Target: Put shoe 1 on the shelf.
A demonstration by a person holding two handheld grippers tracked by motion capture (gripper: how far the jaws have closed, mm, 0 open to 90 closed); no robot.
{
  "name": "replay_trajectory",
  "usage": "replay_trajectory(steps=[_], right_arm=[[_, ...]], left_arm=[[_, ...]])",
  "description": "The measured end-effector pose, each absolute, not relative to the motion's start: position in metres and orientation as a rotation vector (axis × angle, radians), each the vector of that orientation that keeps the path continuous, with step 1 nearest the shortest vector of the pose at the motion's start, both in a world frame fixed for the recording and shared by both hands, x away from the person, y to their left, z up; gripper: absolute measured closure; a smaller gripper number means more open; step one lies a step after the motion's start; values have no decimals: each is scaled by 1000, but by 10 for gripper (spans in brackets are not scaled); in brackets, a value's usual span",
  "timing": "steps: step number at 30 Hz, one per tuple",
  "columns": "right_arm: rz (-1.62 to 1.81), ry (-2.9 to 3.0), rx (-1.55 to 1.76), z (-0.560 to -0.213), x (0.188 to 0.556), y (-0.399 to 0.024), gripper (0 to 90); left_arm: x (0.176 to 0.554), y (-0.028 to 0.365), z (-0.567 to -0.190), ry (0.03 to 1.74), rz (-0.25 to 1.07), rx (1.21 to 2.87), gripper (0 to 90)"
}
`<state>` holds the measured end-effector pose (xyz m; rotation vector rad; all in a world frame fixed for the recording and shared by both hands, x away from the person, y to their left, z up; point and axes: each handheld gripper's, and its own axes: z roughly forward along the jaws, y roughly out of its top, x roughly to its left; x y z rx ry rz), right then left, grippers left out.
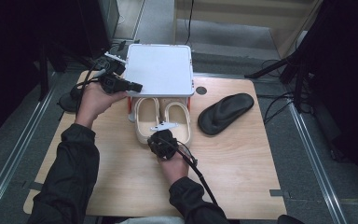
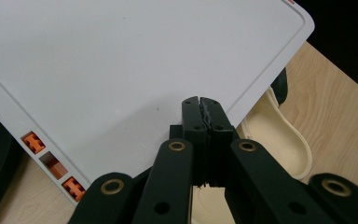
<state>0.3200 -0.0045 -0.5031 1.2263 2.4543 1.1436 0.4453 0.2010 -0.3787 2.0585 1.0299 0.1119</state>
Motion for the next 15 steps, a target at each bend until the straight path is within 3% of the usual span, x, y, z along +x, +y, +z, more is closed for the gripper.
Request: replay_trajectory(steps=[15], right_arm=[[1125, 2389, 1293, -506, 360, 19, 900]], left_arm=[[445, 201, -379, 1030, 116, 2058, 900]])
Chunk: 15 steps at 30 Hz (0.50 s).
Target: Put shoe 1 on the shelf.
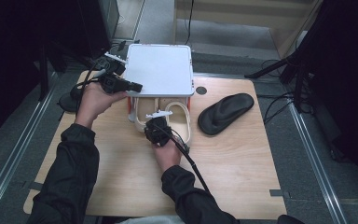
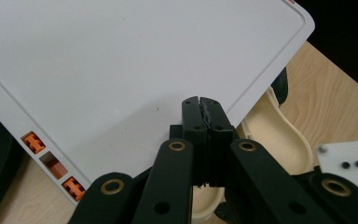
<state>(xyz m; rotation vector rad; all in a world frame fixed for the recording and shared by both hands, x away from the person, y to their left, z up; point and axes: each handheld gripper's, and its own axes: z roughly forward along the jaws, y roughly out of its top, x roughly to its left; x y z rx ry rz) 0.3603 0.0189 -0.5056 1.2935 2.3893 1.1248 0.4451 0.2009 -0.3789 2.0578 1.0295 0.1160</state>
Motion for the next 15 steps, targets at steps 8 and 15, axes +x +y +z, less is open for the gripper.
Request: replay_trajectory(steps=[8, 15], right_arm=[[1066, 2360, 1257, -505, 379, 31, 900], [1084, 2351, 1283, -506, 392, 36, 900]], left_arm=[[445, 201, -379, 1029, 114, 2056, 900], [445, 201, -379, 1029, 114, 2057, 900]])
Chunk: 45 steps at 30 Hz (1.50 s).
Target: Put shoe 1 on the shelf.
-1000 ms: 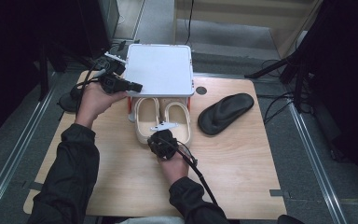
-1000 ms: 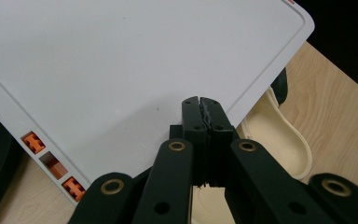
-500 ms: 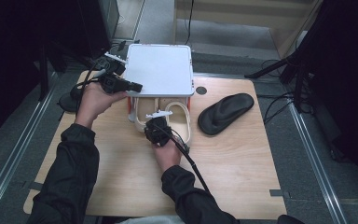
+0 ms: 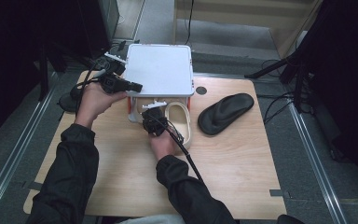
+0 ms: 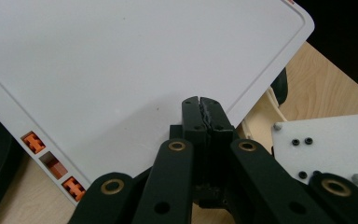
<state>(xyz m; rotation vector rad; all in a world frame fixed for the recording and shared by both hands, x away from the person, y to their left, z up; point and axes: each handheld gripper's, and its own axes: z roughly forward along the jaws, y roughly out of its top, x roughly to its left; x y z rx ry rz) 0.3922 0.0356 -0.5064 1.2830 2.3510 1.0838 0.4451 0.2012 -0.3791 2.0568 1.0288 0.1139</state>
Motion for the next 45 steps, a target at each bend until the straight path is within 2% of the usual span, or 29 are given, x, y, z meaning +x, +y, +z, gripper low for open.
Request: replay_trajectory(steps=[7, 16, 27, 45], right_arm=[[1148, 2357, 1271, -497, 386, 30, 900], [1229, 2407, 1209, -480, 356, 4, 900], [1228, 2426, 1146, -475, 320, -32, 900], [1199, 2421, 1224, -500, 284, -97, 900]], left_arm=[[445, 202, -379, 1030, 111, 2053, 900], [446, 202, -379, 1032, 107, 2053, 900], [445, 201, -379, 1038, 114, 2053, 900], [446, 203, -380, 1034, 104, 2047, 900]])
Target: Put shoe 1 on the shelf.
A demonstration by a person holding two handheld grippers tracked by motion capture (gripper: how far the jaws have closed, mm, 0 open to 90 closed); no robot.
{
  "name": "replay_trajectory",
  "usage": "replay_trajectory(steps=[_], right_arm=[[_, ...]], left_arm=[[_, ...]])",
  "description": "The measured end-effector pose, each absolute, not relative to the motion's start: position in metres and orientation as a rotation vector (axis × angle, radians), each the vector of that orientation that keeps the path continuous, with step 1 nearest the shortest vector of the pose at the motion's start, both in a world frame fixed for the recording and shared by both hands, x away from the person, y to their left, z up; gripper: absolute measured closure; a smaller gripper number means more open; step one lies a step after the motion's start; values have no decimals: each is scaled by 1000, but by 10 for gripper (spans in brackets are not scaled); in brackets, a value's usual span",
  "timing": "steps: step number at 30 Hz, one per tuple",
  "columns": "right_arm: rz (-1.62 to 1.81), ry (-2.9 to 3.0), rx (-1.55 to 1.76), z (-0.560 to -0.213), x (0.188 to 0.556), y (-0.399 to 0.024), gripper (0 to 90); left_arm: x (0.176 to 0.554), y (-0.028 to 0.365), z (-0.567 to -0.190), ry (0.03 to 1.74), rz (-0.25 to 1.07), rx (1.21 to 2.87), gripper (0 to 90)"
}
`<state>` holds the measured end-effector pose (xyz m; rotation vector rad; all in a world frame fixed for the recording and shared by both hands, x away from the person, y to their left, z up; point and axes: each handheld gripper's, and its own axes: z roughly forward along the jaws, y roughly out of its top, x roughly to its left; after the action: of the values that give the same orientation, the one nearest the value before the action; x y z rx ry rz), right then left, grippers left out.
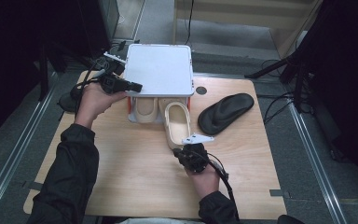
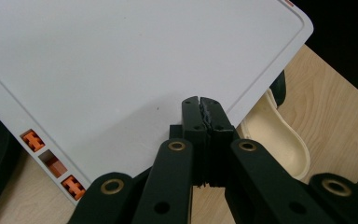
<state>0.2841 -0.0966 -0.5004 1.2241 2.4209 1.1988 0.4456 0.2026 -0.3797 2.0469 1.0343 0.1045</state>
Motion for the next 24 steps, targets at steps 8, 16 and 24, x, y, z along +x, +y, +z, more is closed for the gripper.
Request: replay_trajectory(steps=[8, 16, 24], right_arm=[[1154, 2406, 1276, -508, 284, -112, 900], [1112, 2371, 1325, -511, 293, -120, 900], [1102, 2371, 1335, -508, 306, -114, 900]], left_arm=[[446, 203, -380, 1038, 100, 2041, 899], [445, 203, -381, 1042, 101, 2032, 899], [445, 203, -380, 1040, 105, 2036, 899]])
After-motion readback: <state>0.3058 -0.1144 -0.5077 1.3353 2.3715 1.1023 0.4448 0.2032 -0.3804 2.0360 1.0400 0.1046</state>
